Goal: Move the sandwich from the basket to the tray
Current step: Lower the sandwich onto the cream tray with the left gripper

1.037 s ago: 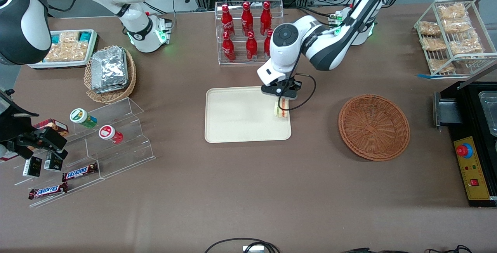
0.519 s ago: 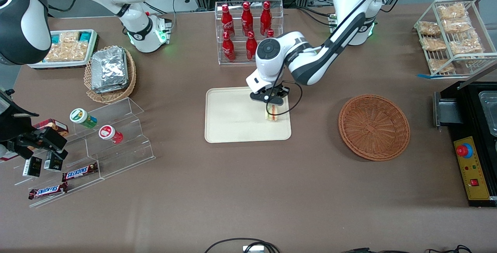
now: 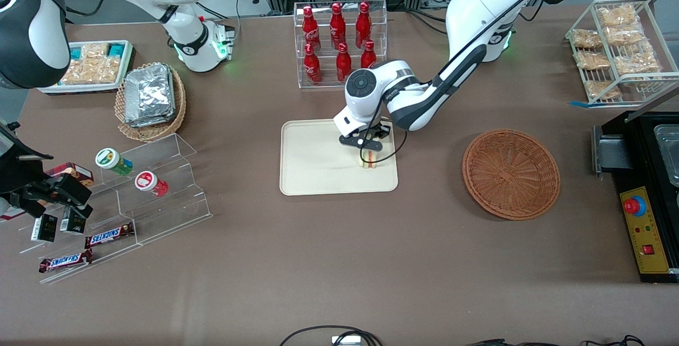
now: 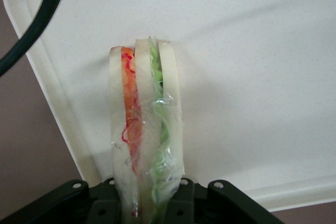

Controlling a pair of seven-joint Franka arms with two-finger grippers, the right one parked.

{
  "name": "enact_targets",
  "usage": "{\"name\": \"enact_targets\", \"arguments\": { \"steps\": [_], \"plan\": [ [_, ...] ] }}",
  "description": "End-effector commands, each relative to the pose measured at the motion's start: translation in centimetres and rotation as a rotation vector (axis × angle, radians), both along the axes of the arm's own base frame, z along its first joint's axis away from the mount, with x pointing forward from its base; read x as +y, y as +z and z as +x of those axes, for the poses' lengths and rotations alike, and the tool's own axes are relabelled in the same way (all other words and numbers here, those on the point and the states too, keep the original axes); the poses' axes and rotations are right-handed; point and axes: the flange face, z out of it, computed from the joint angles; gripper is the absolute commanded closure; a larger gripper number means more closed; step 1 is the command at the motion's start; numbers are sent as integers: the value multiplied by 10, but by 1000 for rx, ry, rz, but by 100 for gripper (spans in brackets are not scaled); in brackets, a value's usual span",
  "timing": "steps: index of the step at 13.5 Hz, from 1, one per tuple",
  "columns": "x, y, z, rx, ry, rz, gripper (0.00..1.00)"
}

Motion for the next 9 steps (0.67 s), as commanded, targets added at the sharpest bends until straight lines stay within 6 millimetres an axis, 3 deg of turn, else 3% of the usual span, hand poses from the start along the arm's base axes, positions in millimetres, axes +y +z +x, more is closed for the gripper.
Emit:
{"name": "enact_targets", "arguments": {
  "steps": [1, 2, 6, 9],
  "plan": [
    [-8, 1, -1, -26, 46, 11, 14],
    [-8, 1, -1, -26, 51, 13, 1],
    [-8, 15, 10, -44, 80, 1, 0],
    [-10, 44, 38, -68, 156, 18, 0]
  ]
}}
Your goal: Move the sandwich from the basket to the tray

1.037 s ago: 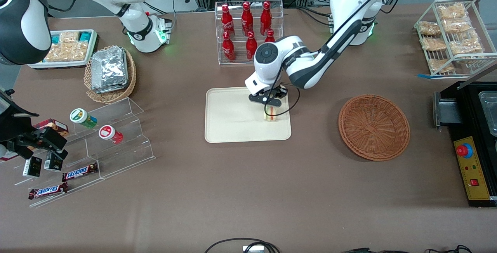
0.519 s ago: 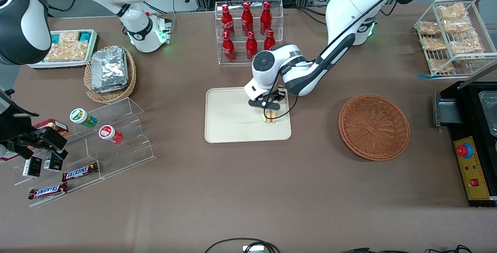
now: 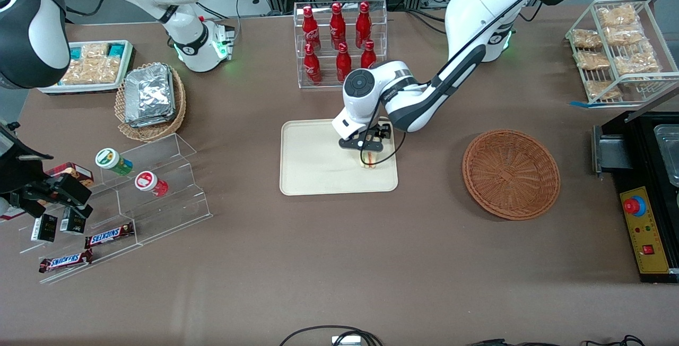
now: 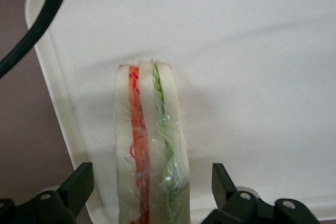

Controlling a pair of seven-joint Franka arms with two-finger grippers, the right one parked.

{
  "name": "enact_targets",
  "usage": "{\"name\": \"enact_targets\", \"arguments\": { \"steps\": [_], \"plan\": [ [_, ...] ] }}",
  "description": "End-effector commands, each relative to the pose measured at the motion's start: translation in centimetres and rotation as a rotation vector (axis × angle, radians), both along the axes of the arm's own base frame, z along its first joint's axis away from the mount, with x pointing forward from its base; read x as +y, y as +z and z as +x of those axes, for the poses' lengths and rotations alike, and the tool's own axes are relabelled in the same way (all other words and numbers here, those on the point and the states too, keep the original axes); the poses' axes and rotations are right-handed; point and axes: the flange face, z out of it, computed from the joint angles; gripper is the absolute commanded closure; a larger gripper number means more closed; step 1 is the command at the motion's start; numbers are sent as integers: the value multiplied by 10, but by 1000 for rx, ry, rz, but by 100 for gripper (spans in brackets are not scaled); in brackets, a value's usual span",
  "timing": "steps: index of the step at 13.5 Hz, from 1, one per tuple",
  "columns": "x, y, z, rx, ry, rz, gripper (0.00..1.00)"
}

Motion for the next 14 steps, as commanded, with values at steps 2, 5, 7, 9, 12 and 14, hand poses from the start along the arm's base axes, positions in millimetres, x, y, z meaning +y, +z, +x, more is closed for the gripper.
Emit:
{"name": "enact_targets", "arguments": {
  "steps": [2, 5, 7, 9, 12, 14],
  "plan": [
    [8, 44, 46, -45, 136, 40, 0],
    [22, 81, 72, -69, 247, 1, 0],
    [51, 107, 93, -95, 305, 20, 0],
    [71, 135, 109, -106, 357, 20, 0],
    [117, 160, 132, -107, 431, 80, 0],
    [146, 172, 143, -112, 470, 109, 0]
  ]
}}
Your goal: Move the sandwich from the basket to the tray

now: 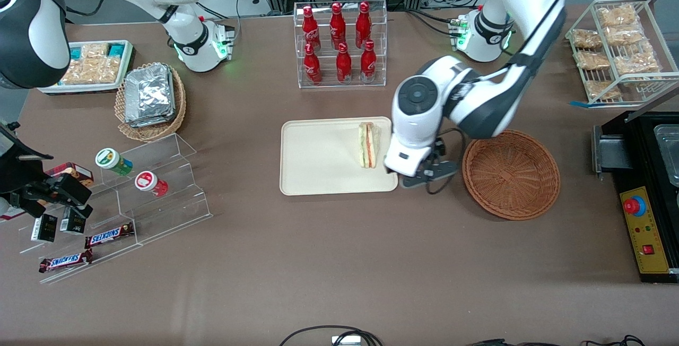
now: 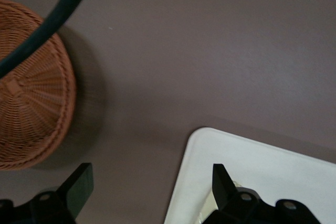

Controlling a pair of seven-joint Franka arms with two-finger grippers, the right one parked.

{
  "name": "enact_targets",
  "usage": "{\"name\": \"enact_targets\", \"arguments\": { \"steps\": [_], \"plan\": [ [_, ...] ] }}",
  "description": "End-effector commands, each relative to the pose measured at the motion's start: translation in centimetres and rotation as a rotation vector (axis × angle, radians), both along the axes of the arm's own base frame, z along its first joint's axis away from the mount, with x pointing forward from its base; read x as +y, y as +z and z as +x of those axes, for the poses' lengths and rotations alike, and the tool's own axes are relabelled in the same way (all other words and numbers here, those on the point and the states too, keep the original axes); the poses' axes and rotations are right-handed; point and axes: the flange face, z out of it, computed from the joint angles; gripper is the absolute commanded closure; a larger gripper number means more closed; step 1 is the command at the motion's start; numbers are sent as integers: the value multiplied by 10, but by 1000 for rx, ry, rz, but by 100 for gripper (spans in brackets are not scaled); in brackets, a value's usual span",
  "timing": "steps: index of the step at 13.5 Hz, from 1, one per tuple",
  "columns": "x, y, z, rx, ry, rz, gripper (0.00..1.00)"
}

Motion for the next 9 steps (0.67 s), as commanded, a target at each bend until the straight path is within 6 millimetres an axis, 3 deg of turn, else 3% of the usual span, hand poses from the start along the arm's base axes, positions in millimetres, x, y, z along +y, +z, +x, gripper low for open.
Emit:
{"name": "enact_targets", "arguments": {
  "steps": [1, 6, 9],
  "plan": [
    [36, 19, 4, 33, 25, 50, 0],
    [109, 61, 24, 51, 2, 44, 0],
    [152, 88, 25, 108, -42, 52, 0]
  ]
}}
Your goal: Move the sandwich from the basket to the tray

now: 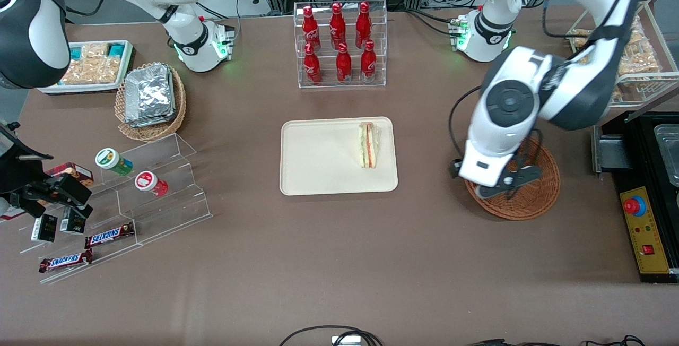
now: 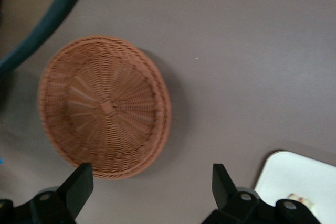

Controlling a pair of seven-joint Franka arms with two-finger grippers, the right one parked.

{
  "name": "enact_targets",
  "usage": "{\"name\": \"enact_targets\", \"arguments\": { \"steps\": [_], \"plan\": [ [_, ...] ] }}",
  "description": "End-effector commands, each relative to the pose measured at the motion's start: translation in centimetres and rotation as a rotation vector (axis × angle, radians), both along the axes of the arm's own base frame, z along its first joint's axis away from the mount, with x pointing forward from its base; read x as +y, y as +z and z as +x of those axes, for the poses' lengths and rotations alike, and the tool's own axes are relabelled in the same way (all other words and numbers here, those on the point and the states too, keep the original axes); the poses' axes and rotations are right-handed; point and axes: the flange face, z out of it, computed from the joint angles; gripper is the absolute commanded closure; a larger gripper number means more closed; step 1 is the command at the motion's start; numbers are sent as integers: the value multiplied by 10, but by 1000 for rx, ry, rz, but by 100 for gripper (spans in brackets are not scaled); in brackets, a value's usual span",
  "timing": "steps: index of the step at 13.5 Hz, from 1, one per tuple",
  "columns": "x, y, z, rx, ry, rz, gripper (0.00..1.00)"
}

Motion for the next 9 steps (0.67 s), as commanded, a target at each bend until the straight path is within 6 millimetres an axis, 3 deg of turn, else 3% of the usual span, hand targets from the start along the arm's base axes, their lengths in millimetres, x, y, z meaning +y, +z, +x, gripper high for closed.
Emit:
{"name": "enact_targets", "arguments": {
  "steps": [1, 5, 9],
  "plan": [
    [36, 35, -5, 36, -39, -15, 0],
    [85, 65, -8, 72, -106, -35, 0],
    [155, 115, -28, 96, -192, -132, 0]
  ]
}}
